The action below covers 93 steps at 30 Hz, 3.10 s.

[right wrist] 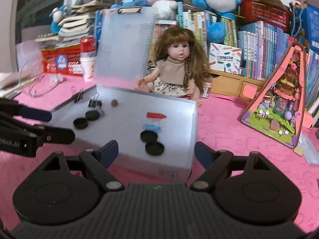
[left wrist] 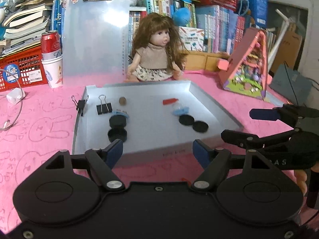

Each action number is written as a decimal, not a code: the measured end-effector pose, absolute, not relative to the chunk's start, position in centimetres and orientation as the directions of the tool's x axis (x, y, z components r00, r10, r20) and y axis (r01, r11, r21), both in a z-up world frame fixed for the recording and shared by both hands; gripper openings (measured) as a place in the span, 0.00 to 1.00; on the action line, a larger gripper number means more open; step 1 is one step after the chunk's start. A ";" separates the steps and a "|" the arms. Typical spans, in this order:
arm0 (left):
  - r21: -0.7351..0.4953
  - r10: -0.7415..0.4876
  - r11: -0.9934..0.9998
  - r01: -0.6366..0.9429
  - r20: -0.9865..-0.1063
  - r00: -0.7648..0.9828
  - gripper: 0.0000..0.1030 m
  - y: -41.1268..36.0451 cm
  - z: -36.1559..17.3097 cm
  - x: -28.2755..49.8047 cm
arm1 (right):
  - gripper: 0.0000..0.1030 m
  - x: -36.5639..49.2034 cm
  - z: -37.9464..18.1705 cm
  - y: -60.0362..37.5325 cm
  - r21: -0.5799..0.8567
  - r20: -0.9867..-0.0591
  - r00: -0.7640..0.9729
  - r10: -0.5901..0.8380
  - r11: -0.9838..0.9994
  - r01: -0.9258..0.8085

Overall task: Organize rigid objects
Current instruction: 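Move both grippers out of the tray toward the remaining walnut and crayon, then grasp the second walnut with the right gripper while the left approaches the orange crayon, then close the left gripper on the orange crayon lying on the cloth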

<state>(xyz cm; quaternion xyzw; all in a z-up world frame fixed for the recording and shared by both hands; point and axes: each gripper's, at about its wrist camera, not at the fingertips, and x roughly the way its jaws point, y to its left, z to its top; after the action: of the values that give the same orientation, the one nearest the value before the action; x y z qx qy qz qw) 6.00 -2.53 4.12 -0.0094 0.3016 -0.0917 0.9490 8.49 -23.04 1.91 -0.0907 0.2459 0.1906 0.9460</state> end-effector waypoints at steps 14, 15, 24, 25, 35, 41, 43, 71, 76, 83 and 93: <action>-0.071 -0.201 0.976 0.204 -0.639 0.742 0.73 -2.0 1.1 3.2 | 0.80 4.1 -1.0 -22.3 -0.015 -0.528 0.670 0.522 0.783 -0.622; -0.070 -0.201 0.976 0.205 -0.644 0.738 0.73 -2.0 1.0 3.1 | 0.78 4.0 -1.1 -22.0 -0.014 -0.533 0.659 0.530 0.773 -0.634; -0.073 -0.202 0.976 0.204 -0.653 0.730 0.72 -1.9 0.5 2.8 | 0.29 3.9 -2.0 -19.5 -0.052 -0.576 0.612 0.541 0.724 -0.688; -0.075 -0.206 0.975 0.208 -0.652 0.730 0.72 -2.0 0.4 2.7 | 0.27 3.8 -2.0 -19.5 -0.049 -0.575 0.611 0.544 0.723 -0.689; -0.091 -0.240 0.967 0.240 -0.655 0.717 0.71 -3.5 -0.2 2.9 | 0.24 4.6 -1.8 -21.5 -0.039 -0.564 0.680 0.469 0.807 -0.589; 0.001 -0.138 0.983 0.184 -0.654 0.743 0.72 -3.7 -0.5 3.2 | 0.25 4.6 -2.0 -21.7 -0.036 -0.559 0.686 0.465 0.813 -0.581; 0.003 -0.121 0.986 0.164 -0.661 0.740 0.72 -3.0 -0.5 3.3 | 0.25 4.7 -2.2 -21.5 -0.033 -0.558 0.687 0.466 0.815 -0.579; 0.037 -0.052 0.994 0.100 -0.653 0.755 0.72 -2.4 -0.6 3.9 | 0.27 5.8 -2.0 -19.2 -0.058 -0.544 0.702 0.459 0.815 -0.577; 0.038 -0.037 0.996 0.082 -0.653 0.757 0.72 -1.9 -0.6 4.2 | 0.29 5.2 -1.9 -18.6 -0.038 -0.545 0.677 0.496 0.791 -0.610; 0.011 -0.043 0.998 0.064 -0.631 0.775 0.72 -1.4 0.0 3.8 | 0.36 4.6 -1.8 -18.9 -0.031 -0.525 0.691 0.497 0.800 -0.600; -0.005 -0.197 0.970 0.242 -0.598 0.777 0.73 -3.8 0.2 1.7 | 0.53 4.3 -1.8 -22.0 0.002 -0.525 0.700 0.484 0.823 -0.568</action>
<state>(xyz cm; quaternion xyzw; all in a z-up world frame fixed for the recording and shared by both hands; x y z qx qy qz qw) 1.74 -3.75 0.17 0.0362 0.3128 -0.1164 0.9420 4.26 -21.97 -1.79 -0.0803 0.2608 0.2866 0.9184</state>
